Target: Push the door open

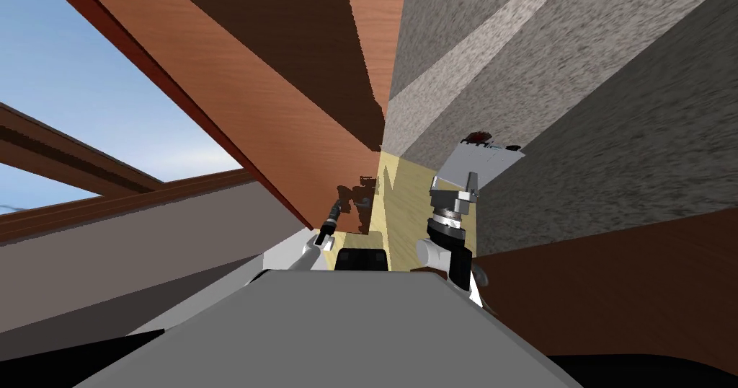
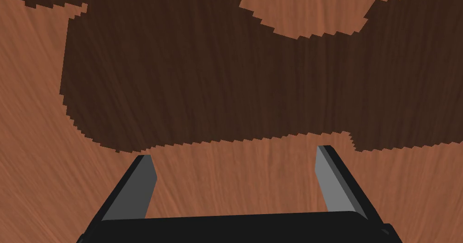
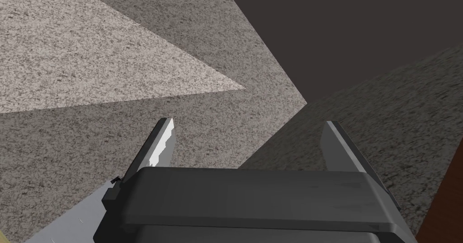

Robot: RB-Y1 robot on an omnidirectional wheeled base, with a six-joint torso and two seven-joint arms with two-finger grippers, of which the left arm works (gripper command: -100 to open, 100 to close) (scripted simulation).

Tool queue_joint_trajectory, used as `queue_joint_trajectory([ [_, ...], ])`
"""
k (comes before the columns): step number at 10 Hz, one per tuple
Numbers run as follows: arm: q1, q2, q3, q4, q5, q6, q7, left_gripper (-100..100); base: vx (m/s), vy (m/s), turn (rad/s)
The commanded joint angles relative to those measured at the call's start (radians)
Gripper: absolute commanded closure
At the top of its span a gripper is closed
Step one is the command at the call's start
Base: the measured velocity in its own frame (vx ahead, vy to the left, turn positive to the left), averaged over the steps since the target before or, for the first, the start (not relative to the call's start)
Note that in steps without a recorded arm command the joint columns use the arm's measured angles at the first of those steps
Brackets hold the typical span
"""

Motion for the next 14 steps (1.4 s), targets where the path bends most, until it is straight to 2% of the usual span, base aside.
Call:
queue_joint_trajectory([
  [1,-0.017,-0.009,0.001,0.025,-0.033,-0.01,0.021,-100,-0.033,-0.002,0.294],
  [4,-0.032,-0.033,0.0,0.047,-0.087,-0.019,0.053,-100,-0.051,-0.028,0.177],
  [5,-0.032,-0.033,0.0,0.047,-0.087,-0.019,0.053,-100,-0.063,-0.05,0.068],
  [6,-0.041,-0.052,-0.001,0.06,-0.117,-0.023,0.07,-100,-0.103,-0.056,0.193],
  [7,-0.041,-0.052,-0.001,0.06,-0.117,-0.023,0.07,-100,-0.088,-0.064,0.089],
  [8,-0.047,-0.067,-0.001,0.068,-0.138,-0.026,0.083,-100,-0.119,-0.094,0.13],
  [11,-0.054,-0.089,-0.002,0.078,-0.163,-0.03,0.097,-100,-0.153,-0.125,0.075],
  [14,-0.058,-0.103,-0.002,0.084,-0.176,-0.032,0.105,-100,-0.109,-0.132,0.021],
])
